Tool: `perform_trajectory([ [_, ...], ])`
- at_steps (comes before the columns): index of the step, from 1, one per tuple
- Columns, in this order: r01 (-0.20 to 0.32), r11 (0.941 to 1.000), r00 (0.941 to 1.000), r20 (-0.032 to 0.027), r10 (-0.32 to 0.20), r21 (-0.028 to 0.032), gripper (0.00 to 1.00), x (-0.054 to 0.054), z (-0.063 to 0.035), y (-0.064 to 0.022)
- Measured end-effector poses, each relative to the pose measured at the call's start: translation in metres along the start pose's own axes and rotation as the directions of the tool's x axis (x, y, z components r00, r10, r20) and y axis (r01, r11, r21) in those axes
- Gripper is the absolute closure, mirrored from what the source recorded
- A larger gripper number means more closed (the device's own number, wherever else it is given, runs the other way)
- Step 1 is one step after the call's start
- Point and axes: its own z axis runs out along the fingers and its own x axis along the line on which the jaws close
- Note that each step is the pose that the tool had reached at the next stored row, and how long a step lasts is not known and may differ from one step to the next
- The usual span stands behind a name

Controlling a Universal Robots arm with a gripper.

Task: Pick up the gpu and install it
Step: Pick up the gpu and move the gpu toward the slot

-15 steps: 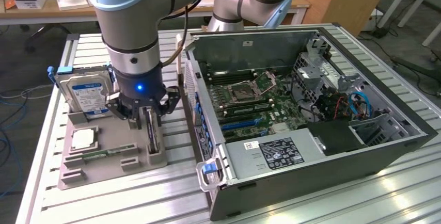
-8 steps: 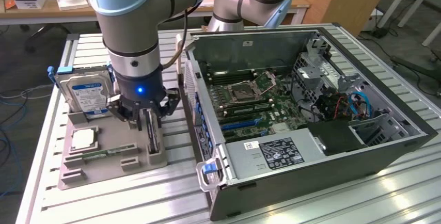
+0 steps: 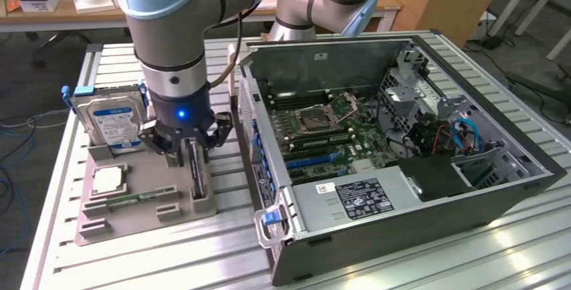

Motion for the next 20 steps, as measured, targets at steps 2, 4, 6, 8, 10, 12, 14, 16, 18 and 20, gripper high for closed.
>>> perform_trajectory([
  [2,0.0,1.0,1.0,-0.0001,0.0,0.0,0.53,0.0,0.002,0.0001],
  [4,0.0,1.0,1.0,-0.0003,0.0,0.0002,0.53,0.0002,0.0034,0.0001],
  [6,0.0,1.0,1.0,-0.0004,0.0,0.0003,0.53,0.0002,0.0035,0.0001],
  [8,0.0,1.0,1.0,-0.0002,0.0,0.0001,0.53,0.0001,0.0036,0.0001],
  [10,0.0,1.0,1.0,-0.0001,0.0,0.0,0.53,0.0001,0.0037,0.0001],
  [12,0.0,1.0,1.0,-0.0001,0.0,0.0001,0.53,0.0001,0.0037,0.0001],
  [14,0.0,1.0,1.0,-0.0001,0.0,0.0001,0.54,0.0001,0.0037,0.0001],
  [16,0.0,1.0,1.0,-0.0001,0.0,0.0001,0.61,0.0001,0.0037,0.0001],
  [18,0.0,1.0,1.0,-0.0002,0.0,0.0001,0.61,0.0001,0.0036,0.0001],
  [20,0.0,1.0,1.0,-0.0001,0.0,0.0001,0.63,0.0001,0.0037,0.0001],
])
